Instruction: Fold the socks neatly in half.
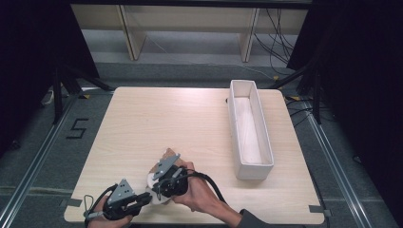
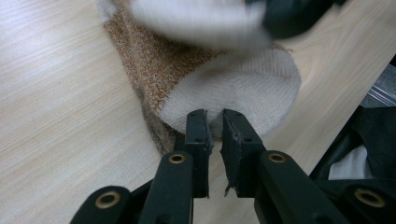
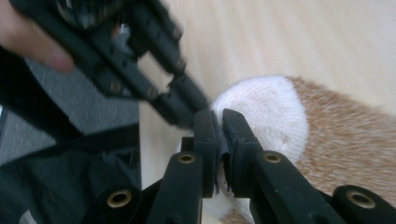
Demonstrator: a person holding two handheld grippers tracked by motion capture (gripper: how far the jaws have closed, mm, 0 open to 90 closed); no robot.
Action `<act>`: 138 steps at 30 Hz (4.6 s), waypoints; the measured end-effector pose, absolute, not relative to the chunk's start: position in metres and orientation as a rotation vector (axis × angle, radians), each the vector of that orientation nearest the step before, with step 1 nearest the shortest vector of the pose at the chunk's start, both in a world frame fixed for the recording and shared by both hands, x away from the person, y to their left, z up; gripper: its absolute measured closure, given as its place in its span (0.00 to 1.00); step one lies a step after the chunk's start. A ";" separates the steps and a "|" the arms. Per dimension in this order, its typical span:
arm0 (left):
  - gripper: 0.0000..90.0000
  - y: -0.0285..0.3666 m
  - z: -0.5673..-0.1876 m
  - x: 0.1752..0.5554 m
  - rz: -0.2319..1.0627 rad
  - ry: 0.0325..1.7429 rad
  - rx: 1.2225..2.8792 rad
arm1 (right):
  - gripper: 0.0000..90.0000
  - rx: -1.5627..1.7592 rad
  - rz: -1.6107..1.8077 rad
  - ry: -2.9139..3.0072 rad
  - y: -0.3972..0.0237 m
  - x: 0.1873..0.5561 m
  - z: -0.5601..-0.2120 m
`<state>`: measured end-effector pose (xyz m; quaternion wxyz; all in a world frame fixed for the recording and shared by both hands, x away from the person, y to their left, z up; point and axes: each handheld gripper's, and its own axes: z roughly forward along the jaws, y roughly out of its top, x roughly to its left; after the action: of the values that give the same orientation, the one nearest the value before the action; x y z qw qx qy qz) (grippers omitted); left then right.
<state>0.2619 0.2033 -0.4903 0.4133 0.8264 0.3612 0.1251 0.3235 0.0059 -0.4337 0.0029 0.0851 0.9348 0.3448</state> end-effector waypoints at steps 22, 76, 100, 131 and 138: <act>0.85 0.213 -0.461 0.263 0.413 0.902 1.964 | 0.87 0.505 1.224 2.798 -0.033 0.363 -0.415; 0.97 0.189 -0.484 0.290 0.389 0.860 2.079 | 1.00 0.703 1.078 2.847 -0.050 0.399 -0.480; 0.99 0.192 -0.485 0.312 0.364 0.849 2.089 | 0.99 0.738 1.141 2.834 -0.069 0.377 -0.481; 0.95 0.195 -0.472 0.316 0.387 0.825 2.068 | 0.92 0.732 1.179 2.830 -0.078 0.344 -0.481; 0.92 0.204 -0.465 0.291 0.347 0.835 2.005 | 0.66 0.892 1.252 2.774 -0.093 0.343 -0.472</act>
<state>0.2914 0.2039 -0.4652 0.4536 0.8124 0.3384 0.1407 0.3435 -0.0927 -0.4719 -0.0148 0.2814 0.8745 0.3947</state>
